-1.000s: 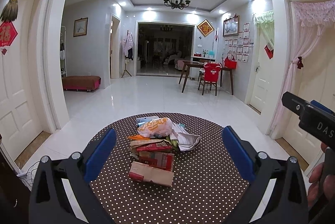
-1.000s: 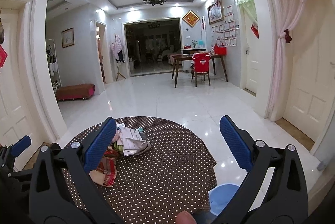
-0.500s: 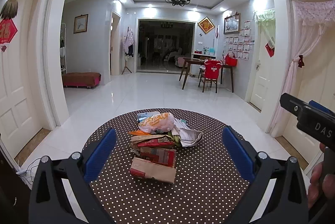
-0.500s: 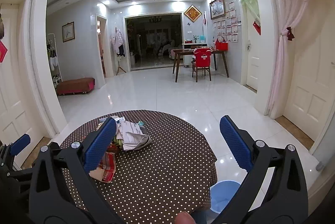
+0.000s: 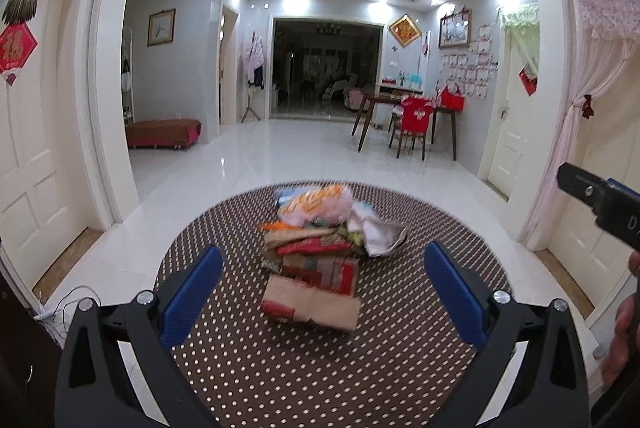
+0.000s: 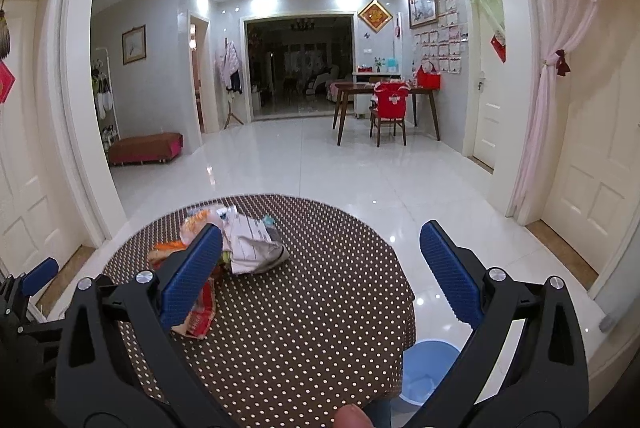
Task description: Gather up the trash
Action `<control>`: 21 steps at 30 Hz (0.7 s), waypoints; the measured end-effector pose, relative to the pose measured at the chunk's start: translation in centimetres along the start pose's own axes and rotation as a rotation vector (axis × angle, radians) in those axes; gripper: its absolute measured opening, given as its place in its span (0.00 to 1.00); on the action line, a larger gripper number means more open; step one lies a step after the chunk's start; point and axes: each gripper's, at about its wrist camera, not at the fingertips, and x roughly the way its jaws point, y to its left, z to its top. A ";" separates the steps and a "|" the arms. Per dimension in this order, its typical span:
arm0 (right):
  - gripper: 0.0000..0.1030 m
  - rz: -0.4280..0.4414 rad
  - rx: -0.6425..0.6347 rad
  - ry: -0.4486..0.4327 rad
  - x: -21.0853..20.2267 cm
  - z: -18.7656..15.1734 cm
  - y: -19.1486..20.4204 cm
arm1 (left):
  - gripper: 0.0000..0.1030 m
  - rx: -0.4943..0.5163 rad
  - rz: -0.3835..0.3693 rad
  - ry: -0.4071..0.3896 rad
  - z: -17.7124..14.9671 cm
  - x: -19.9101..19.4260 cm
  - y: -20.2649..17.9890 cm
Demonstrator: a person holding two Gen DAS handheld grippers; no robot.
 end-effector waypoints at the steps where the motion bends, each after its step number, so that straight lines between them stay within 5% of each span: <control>1: 0.94 -0.002 -0.002 0.013 0.5 -0.3 -0.1 | 0.96 -0.001 0.001 0.015 -0.5 0.5 0.3; 10: 0.94 -0.022 -0.022 0.168 6.1 -3.6 -0.7 | 0.96 -0.018 -0.008 0.155 -4.5 4.9 1.9; 21: 0.94 0.000 -0.043 0.221 8.3 -5.8 0.0 | 0.96 -0.111 0.035 0.254 -5.2 10.9 2.0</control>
